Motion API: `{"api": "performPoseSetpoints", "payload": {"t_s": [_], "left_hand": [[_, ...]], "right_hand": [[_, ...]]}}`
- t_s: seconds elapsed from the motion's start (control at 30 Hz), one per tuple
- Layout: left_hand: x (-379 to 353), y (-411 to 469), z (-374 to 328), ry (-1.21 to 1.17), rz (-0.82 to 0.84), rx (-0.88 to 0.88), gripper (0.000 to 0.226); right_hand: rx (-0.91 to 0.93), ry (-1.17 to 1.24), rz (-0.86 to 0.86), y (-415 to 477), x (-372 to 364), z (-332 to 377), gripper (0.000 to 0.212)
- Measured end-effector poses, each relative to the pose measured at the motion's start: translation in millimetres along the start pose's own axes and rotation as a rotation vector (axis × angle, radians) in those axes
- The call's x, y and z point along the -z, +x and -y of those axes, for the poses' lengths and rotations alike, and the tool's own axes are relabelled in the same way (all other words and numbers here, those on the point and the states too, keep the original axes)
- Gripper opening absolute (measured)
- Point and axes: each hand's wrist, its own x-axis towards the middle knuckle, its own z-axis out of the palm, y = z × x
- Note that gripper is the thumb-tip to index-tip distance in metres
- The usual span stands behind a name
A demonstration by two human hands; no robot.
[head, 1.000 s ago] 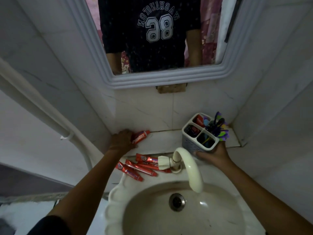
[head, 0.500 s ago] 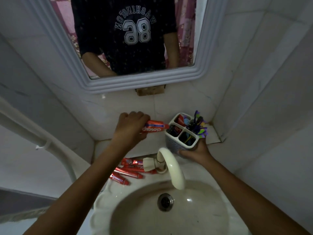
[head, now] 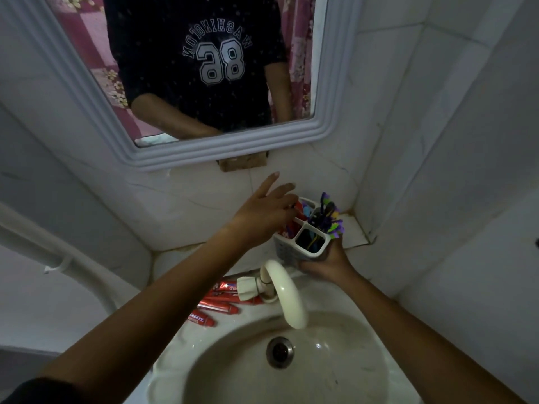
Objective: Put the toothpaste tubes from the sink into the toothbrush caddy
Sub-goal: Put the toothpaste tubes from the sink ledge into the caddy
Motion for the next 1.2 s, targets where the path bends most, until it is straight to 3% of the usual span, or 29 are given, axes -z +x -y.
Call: {"api": "performPoseSetpoints", "payload": {"t_s": [0.1, 0.17, 0.23, 0.3, 0.37, 0.53, 0.63, 0.73, 0.77, 0.83, 0.9, 1.0, 1.2], "left_hand": [[-6.4, -8.6, 4.6, -0.183, -0.002, 0.054, 0.046], [-16.2, -14.4, 6.7, -0.325, 0.095, 0.102, 0.049], [-25.9, -19.9, 3.9, -0.456, 0.049, 0.14, 0.04], [-33.7, -23.6, 0.3, -0.619, -0.004, 0.219, 0.028], [-40.4, -26.7, -1.6, -0.743, -0.044, 0.264, 0.022], [-45.7, -35.6, -6.4, -0.759, -0.062, 0.31, 0.027], [-46.9, -55.8, -5.1, -0.806, -0.12, 0.353, 0.039], [-56.8, -97.0, -6.0, -0.928, -0.228, 0.615, 0.046], [-62.6, -114.2, -6.9, -0.923, -0.209, 0.73, 0.045], [-78.1, -149.6, -7.1, -0.838, -0.018, 0.903, 0.039], [-91.5, -178.1, -9.7, -0.76, 0.19, 0.958, 0.038], [-100.1, -194.1, -14.2, -0.714, 0.307, 0.96, 0.034], [-105.0, -186.0, -14.2, -0.53, 0.411, 0.796, 0.026]], "right_hand": [[0.171, -0.137, 0.065, 10.7, 3.8, -10.5, 0.105], [0.09, 0.067, 0.097, 20.6, 7.3, -17.3, 0.099], [0.058, 0.027, 0.14, 10.9, 3.1, -10.0, 0.099], [-0.067, 0.071, 0.028, 6.0, 0.8, -4.2, 0.1], [-0.029, 0.051, 0.017, 4.3, 2.8, -6.9, 0.096], [0.009, 0.041, 0.014, 5.0, 2.3, -1.3, 0.094], [-0.001, 0.162, -0.016, 5.3, -2.3, 2.0, 0.092], [0.026, 0.184, -0.029, 6.6, -4.4, 1.8, 0.092], [0.034, 0.197, -0.024, 5.4, -4.0, 2.7, 0.091], [0.024, 0.227, -0.013, 5.2, -4.6, 3.6, 0.089], [0.026, 0.223, -0.021, 3.9, -5.2, 5.2, 0.089], [0.024, 0.209, -0.025, 2.2, -4.5, 4.4, 0.091], [0.009, 0.213, -0.031, -0.1, -4.5, 10.1, 0.092]]}}
